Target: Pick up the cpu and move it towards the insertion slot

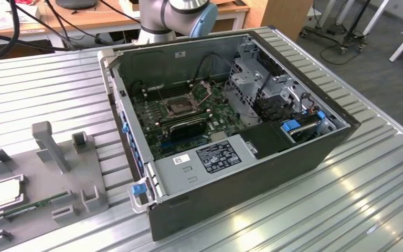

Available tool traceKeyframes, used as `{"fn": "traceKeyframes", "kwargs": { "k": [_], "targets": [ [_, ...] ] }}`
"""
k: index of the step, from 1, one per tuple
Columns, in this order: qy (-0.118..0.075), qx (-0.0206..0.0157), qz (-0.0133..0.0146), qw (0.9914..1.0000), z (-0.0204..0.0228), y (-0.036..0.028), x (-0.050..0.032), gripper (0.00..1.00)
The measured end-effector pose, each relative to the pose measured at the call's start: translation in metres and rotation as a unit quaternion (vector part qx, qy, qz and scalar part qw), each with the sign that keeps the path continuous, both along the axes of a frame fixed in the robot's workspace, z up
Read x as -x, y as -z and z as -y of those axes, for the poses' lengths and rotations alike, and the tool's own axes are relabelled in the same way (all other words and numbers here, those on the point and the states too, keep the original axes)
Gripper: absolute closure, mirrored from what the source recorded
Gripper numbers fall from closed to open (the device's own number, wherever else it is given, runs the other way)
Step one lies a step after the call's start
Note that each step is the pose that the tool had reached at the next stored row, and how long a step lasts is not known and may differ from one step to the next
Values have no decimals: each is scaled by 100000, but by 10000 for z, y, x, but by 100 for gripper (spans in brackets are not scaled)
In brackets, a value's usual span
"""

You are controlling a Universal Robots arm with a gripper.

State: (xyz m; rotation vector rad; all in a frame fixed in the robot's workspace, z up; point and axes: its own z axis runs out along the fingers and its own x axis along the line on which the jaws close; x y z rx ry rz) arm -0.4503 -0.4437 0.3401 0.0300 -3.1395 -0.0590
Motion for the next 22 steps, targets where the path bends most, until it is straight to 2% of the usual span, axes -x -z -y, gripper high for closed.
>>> {"fn": "traceKeyframes", "kwargs": {
  "k": [6,9,22],
  "targets": [
    [0,0,-106,100000,0,107,0,89],
    [1,0,-141,100000,0,140,0,89],
    [-3,13,-146,100000,0,199,17,89]
  ]
}}
